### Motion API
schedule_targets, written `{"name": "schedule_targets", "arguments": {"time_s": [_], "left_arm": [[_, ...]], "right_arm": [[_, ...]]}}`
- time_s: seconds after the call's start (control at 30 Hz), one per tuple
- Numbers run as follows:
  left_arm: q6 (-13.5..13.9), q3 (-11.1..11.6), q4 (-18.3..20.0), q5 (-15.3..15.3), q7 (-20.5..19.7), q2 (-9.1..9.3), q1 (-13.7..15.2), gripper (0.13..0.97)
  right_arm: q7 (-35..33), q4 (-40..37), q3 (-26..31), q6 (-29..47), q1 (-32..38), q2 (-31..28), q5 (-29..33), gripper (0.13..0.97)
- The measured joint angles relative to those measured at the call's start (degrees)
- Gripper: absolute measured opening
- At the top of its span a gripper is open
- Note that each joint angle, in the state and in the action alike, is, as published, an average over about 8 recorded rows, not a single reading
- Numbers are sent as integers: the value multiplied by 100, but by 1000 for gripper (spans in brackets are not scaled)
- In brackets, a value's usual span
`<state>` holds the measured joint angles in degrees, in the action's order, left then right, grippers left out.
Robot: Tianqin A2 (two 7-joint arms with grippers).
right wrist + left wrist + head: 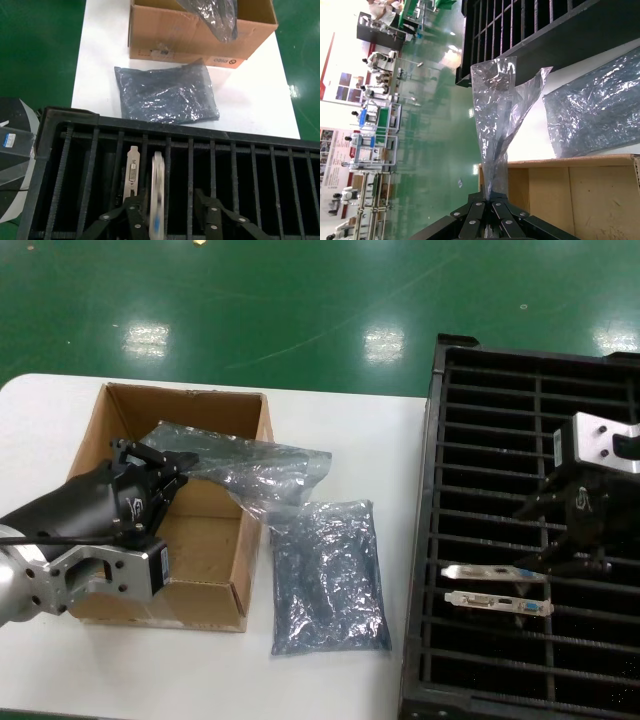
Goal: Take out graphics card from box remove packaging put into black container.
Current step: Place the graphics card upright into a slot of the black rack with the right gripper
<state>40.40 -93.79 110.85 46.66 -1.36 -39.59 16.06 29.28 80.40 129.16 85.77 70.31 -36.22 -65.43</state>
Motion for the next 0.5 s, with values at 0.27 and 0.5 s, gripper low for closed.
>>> {"name": "schedule_targets", "arguments": {"time_s": [0.27,0.5], "left_arm": [[0,0,0,0,0,0,0,140],[0,0,0,0,0,0,0,140]], "right_arm": [[-60,126,-104,11,-48,-105,-157,392],[-162,270,-408,-250,-312,-387,-400,540]]}}
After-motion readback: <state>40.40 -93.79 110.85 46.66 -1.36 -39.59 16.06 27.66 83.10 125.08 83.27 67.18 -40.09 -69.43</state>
